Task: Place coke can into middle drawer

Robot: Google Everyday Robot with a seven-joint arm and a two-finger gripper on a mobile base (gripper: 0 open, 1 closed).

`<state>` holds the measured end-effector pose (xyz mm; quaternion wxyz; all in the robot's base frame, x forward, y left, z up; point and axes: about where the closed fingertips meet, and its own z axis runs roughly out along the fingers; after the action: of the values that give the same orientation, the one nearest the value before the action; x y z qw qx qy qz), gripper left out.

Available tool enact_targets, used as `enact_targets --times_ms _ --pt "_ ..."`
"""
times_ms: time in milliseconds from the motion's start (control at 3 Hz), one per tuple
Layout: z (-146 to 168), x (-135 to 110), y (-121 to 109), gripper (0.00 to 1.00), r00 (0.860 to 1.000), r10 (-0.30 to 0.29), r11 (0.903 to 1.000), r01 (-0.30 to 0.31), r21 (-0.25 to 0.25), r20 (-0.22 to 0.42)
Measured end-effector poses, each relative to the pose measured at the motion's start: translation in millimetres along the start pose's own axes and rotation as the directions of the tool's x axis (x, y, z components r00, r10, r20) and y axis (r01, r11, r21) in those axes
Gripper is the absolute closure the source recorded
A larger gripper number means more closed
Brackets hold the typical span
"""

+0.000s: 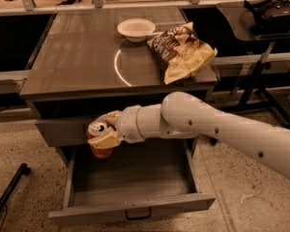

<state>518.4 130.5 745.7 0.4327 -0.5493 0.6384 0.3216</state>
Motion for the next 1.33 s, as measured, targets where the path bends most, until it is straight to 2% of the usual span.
enact_targets --times_ms 667,1000,1333 --pt "11.4 54.4 8.5 1.0 0.999 -0.011 0.9977 0.015 0.066 -0.05" --pt "15.8 79.0 13.2 1.0 0.999 0.006 0.9961 -0.003 0.088 -0.038" --pt "29.1 141.8 19.2 1.0 0.997 0.068 0.9906 -0.064 0.12 -0.029"
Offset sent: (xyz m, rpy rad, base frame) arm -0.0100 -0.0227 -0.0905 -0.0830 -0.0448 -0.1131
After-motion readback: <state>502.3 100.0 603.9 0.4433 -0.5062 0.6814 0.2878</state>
